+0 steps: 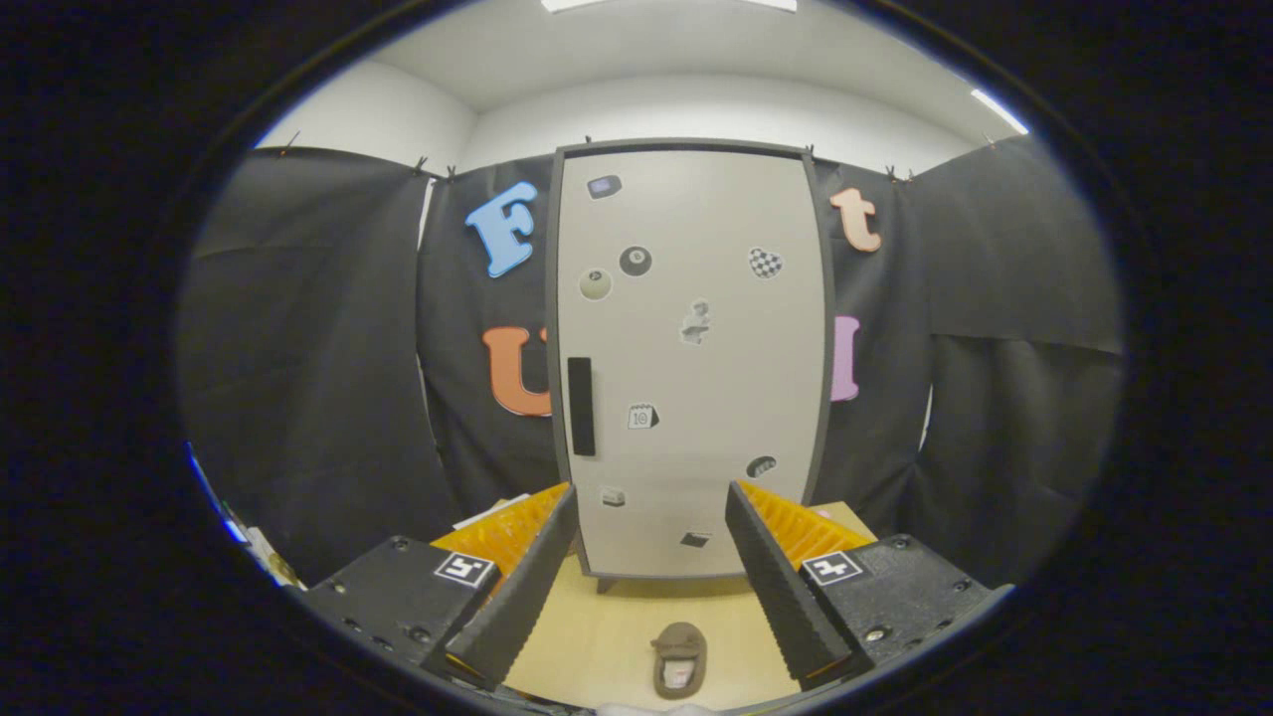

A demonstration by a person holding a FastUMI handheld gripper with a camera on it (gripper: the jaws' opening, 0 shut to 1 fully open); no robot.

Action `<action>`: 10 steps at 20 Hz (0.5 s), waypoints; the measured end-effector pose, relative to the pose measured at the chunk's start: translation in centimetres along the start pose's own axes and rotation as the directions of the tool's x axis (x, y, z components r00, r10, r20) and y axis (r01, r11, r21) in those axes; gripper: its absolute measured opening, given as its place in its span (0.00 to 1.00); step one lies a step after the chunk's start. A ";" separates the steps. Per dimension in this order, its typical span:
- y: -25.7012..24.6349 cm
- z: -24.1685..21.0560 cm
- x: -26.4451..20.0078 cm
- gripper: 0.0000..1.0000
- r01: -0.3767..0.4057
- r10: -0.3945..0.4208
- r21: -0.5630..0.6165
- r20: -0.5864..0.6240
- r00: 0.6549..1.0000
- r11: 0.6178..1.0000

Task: Open the shoe cabinet door, grab the shoes and put them into the shoe cabinet, then close the shoe cabinet door.

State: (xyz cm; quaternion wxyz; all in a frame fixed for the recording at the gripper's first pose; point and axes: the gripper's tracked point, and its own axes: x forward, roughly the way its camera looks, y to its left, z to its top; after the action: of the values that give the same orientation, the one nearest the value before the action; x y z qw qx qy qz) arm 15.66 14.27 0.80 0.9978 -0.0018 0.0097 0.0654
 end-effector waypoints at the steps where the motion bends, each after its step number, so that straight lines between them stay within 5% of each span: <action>1: 0.8 0.1 1.6 0.97 -0.012 0.012 0.000 -0.007 1.000 1.000; 10: 4.4 1.2 16.0 0.97 -0.009 0.009 -0.015 0.017 1.000 1.000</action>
State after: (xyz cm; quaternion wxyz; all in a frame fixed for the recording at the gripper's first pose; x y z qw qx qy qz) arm 30.94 20.73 1.63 0.9975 -0.0086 0.0008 0.0699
